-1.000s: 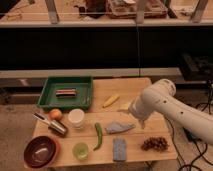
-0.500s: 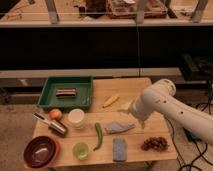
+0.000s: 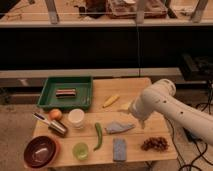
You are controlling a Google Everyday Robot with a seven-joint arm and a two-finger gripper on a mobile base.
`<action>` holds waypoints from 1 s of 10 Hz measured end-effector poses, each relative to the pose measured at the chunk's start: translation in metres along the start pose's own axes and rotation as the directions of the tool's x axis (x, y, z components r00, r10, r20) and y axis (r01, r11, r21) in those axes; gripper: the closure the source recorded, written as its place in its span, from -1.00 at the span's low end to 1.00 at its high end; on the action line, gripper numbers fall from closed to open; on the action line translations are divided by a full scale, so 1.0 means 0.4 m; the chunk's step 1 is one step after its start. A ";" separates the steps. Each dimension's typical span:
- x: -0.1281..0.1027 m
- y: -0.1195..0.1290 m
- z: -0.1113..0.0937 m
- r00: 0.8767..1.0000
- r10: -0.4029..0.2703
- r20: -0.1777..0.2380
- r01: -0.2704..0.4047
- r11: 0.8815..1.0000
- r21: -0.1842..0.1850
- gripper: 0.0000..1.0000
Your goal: Place grapes in purple bowl
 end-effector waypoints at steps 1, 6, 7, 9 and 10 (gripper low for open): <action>0.000 0.002 0.001 1.000 0.000 0.000 0.000 1.000 -0.002 -0.60; -0.003 0.159 0.092 0.996 0.086 -0.037 -0.090 0.987 -0.130 -0.60; 0.008 0.215 0.146 0.993 0.111 -0.033 -0.115 0.981 -0.157 -0.60; 0.038 0.308 0.218 0.986 0.168 -0.020 -0.169 0.968 -0.188 -0.60; 0.054 0.355 0.238 0.979 0.202 -0.012 -0.200 0.959 -0.200 -0.60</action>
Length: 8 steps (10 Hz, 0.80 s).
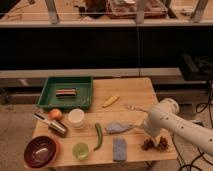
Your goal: Place grapes in purple bowl
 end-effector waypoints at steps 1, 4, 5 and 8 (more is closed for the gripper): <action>0.004 0.009 0.005 1.000 0.010 0.006 -0.010 1.000 0.000 -0.60; 0.003 0.005 0.005 1.000 0.006 0.005 -0.006 1.000 0.001 -0.60; 0.003 0.005 0.005 1.000 0.005 0.005 -0.005 1.000 0.000 -0.60; 0.004 0.005 0.005 1.000 0.006 0.005 -0.006 1.000 0.000 -0.60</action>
